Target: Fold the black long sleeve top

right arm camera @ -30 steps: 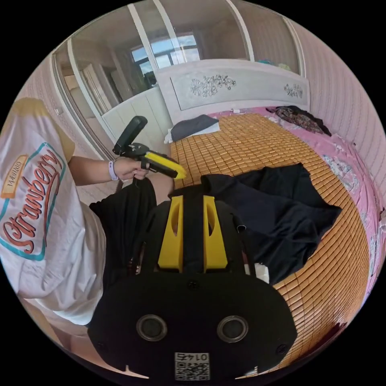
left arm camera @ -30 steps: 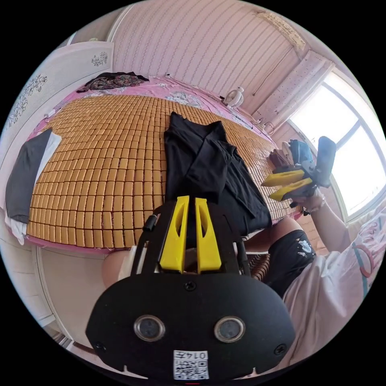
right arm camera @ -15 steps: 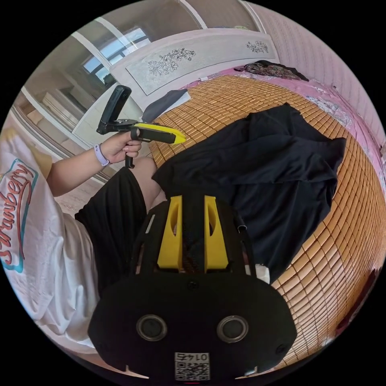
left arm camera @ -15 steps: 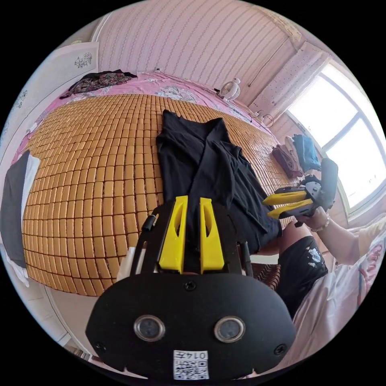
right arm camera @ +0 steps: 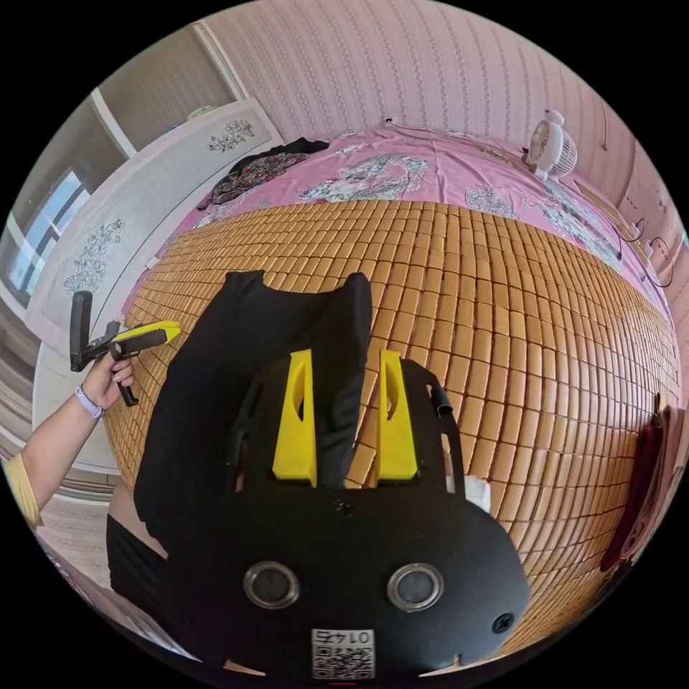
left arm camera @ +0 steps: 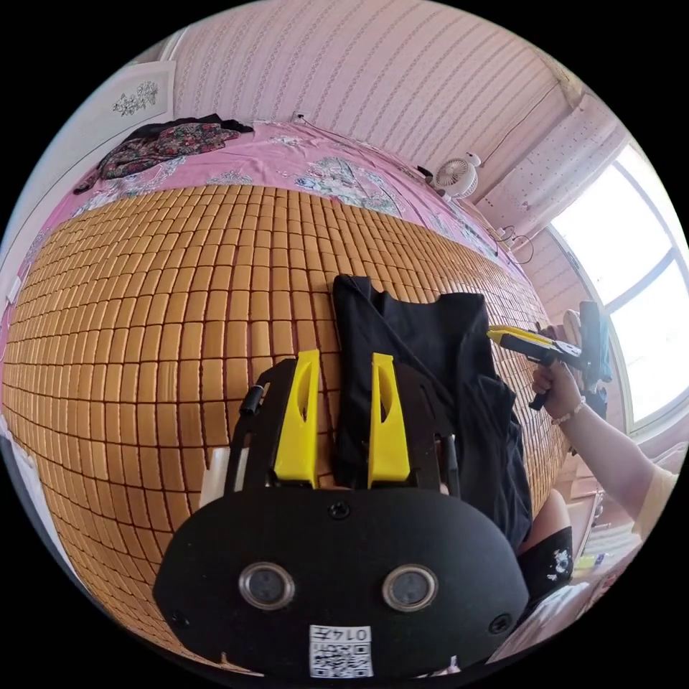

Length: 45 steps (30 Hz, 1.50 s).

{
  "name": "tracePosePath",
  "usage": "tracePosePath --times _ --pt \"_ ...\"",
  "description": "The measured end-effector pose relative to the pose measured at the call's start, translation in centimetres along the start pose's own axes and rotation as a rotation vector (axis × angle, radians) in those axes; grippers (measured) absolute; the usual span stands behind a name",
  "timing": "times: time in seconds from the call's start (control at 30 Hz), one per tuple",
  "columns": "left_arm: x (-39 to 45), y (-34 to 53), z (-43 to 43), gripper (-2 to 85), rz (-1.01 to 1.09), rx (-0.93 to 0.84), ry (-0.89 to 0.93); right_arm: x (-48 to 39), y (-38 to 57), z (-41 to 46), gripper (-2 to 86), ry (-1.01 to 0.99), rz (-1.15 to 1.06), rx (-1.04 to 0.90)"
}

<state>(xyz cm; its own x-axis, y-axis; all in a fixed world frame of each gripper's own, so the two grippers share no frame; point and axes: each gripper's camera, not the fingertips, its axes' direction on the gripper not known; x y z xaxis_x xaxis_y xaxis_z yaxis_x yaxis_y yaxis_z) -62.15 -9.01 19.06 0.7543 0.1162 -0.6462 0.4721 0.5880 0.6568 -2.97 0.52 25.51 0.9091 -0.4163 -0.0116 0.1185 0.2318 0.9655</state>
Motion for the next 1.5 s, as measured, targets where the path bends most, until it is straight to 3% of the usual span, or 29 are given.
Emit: tracePosePath --times 0.13,0.17,0.3,0.4,0.57,0.77,0.83,0.97,1.1,1.33,1.5 --pt "0.4 -4.7 4.0 10.2 0.015 -0.028 -0.084 1.7 -4.4 4.7 9.4 -0.017 0.004 -0.059" --pt "0.4 -5.2 4.7 9.7 0.009 -0.041 -0.086 2.5 -5.5 5.8 4.8 -0.028 0.020 -0.068" --pt "0.9 -7.1 5.8 0.3 0.042 -0.071 -0.202 6.9 -8.0 7.4 0.7 -0.201 0.168 -0.066" --pt "1.4 -8.4 4.9 -0.7 0.085 -0.079 -0.126 7.9 -9.2 6.1 0.2 -0.213 0.157 -0.018" --pt "3.6 -8.5 -2.4 -1.0 0.159 0.094 -0.091 6.6 -9.3 0.5 -0.1 -0.241 0.053 0.084" --pt "5.6 1.6 -14.8 -1.0 0.268 0.240 0.118 2.2 -0.1 -8.7 0.4 -0.247 -0.218 0.219" --pt "5.5 9.1 -16.9 -1.0 0.262 0.189 0.200 0.5 4.6 -9.6 0.9 -0.210 -0.289 0.176" --pt "3.7 21.2 -15.7 -1.0 0.083 0.027 0.324 -3.5 16.9 -8.0 4.7 -0.347 -0.334 0.032" --pt "2.3 31.6 -14.6 -1.0 -0.136 -0.061 0.242 -5.5 25.7 -1.4 7.0 -0.293 -0.176 -0.246" --pt "10.9 30.7 -14.3 -1.0 0.083 -0.030 0.165 -8.4 25.0 0.4 6.4 -0.199 -0.182 -0.237" --pt "19.8 28.4 -7.7 -1.0 0.277 -0.083 0.200 -15.0 17.8 4.0 4.0 -0.108 -0.390 -0.203"
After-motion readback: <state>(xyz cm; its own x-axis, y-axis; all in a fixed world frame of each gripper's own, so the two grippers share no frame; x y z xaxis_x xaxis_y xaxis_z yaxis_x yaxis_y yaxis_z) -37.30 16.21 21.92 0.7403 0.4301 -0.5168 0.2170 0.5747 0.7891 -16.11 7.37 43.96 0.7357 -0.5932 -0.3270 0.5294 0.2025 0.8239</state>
